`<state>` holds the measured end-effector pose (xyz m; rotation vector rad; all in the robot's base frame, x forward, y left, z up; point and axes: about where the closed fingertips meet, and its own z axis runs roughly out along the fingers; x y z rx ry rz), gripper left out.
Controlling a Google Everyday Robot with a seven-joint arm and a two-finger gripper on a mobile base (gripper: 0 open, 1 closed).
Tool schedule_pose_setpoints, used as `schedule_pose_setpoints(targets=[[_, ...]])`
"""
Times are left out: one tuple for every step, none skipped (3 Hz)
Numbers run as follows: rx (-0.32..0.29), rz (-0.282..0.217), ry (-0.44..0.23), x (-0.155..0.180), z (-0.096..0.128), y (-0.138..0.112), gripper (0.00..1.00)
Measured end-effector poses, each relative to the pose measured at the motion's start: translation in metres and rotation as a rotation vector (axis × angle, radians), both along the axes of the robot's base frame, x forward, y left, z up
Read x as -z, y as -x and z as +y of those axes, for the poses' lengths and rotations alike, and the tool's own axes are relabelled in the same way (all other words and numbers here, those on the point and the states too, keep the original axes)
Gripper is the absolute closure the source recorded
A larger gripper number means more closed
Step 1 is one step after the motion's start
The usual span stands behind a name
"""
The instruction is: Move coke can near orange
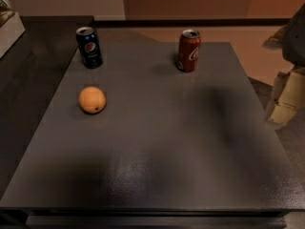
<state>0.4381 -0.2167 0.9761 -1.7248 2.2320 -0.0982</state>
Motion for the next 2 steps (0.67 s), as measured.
schedule_pose_setpoints(targets=[[0.000,0.000,0.000,0.0000,0.0000,0.0000,0.00],[0.028,0.001,-0.019,0.0027,-0.0012,-0.0097,0.00]])
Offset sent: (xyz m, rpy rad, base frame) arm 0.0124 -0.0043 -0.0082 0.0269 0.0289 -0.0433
